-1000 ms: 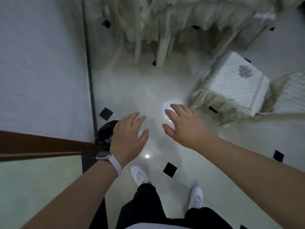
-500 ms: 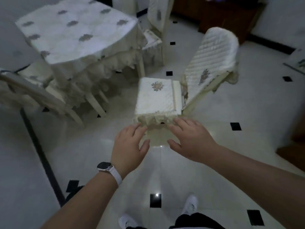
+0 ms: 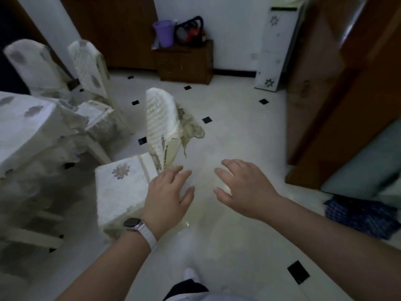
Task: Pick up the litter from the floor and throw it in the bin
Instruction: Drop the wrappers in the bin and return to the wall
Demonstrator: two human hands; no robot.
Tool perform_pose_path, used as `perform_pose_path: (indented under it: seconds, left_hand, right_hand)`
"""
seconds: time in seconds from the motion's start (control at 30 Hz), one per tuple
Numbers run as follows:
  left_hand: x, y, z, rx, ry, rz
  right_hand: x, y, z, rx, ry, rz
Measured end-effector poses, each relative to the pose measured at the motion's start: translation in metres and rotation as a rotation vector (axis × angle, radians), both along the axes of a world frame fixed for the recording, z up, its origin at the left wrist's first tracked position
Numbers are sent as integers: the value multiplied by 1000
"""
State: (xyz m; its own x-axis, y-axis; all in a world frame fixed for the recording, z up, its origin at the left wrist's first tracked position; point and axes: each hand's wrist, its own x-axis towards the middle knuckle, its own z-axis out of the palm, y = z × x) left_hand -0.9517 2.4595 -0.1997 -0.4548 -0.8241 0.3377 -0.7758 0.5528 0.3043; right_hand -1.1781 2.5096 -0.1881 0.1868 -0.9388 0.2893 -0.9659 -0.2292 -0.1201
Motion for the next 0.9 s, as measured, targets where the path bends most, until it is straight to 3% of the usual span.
perform_pose_path:
  seconds: [0.23, 0.53, 0.9]
  left_hand:
    - [-87, -81, -8, 18, 16, -178]
    - [-161, -253, -12, 20, 105, -203]
    - [-222, -415, 1, -36, 59, -274]
  right_hand:
    - [-81, -56, -4, -27, 59, -137]
    - [-144, -199, 18, 42, 189, -213]
    - [-206, -354, 25, 22, 123, -266]
